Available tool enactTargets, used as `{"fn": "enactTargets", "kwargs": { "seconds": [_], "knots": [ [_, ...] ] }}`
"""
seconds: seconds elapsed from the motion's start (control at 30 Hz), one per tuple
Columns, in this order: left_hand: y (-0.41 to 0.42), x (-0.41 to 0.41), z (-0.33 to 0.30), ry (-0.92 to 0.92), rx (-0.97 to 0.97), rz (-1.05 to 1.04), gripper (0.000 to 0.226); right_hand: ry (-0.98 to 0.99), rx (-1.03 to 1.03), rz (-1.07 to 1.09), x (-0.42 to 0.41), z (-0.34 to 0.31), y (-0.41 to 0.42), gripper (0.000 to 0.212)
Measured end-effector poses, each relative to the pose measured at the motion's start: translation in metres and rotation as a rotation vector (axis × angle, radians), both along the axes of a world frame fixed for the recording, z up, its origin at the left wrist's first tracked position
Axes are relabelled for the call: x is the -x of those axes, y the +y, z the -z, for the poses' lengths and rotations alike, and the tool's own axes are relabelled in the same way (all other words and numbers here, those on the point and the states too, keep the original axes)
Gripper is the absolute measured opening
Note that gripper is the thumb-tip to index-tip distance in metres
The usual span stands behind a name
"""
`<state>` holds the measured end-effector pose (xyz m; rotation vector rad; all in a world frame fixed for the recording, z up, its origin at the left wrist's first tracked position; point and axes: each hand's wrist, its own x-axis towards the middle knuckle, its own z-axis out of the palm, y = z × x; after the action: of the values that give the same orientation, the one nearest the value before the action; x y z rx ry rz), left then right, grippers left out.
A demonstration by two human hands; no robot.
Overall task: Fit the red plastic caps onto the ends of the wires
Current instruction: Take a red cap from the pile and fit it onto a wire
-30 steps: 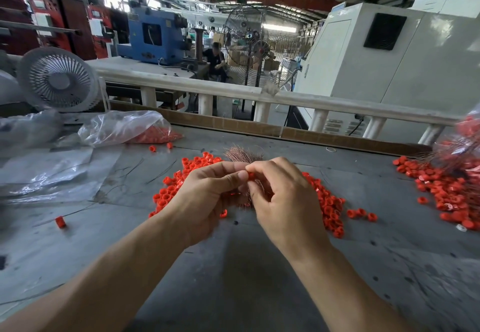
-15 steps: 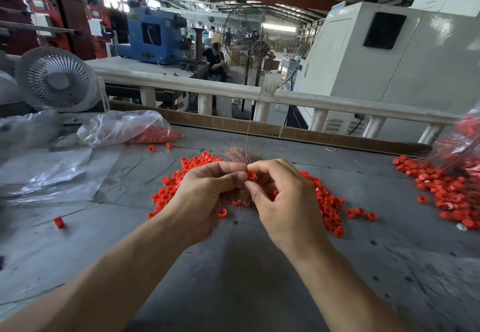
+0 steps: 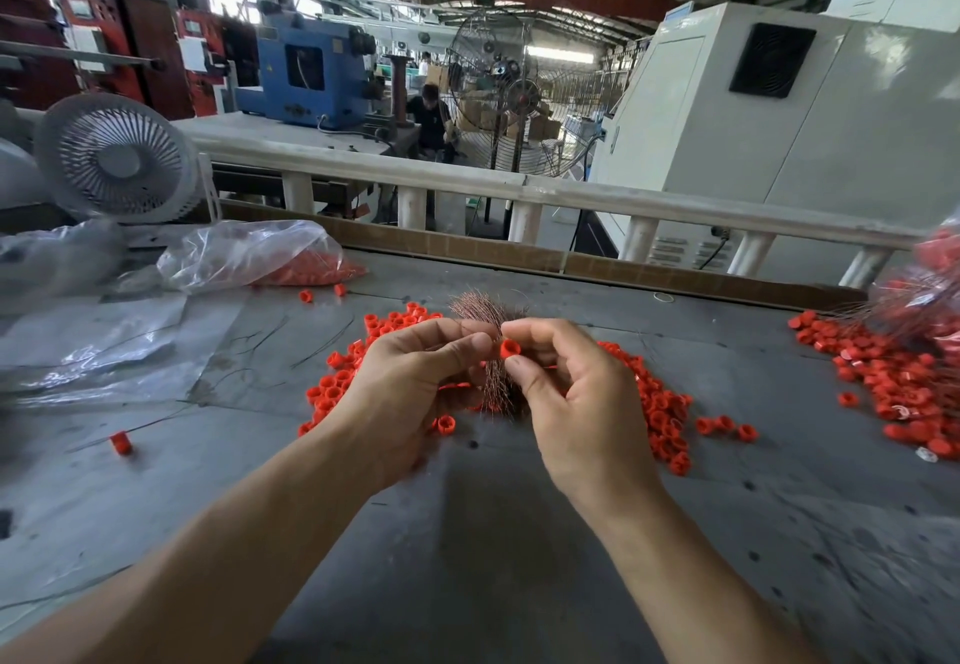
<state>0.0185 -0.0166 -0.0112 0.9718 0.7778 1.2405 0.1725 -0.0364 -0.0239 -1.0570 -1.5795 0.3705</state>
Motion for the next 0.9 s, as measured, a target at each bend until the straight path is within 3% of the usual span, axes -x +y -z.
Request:
{"fn": "enactTargets", "kwargs": {
  "seconds": [0.4, 0.63, 0.9],
  "knots": [
    [0.0021, 0.003, 0.0021, 0.021, -0.012, -0.041, 0.027, -0.02, 0.091, -0.006, -0.0008, -0.0028, -0.0051, 0.012],
    [0.0044, 0.0061, 0.001, -0.005, -0.055, -0.091, 0.018, 0.123, 0.25, -0.165, -0.0019, -0.0024, -0.006, 0.012],
    [0.004, 0.0076, 0.0008, -0.028, -0.109, -0.117, 0.011, 0.181, 0.293, -0.176, -0.0018, -0.0017, -0.0057, 0.014]
  ]
}}
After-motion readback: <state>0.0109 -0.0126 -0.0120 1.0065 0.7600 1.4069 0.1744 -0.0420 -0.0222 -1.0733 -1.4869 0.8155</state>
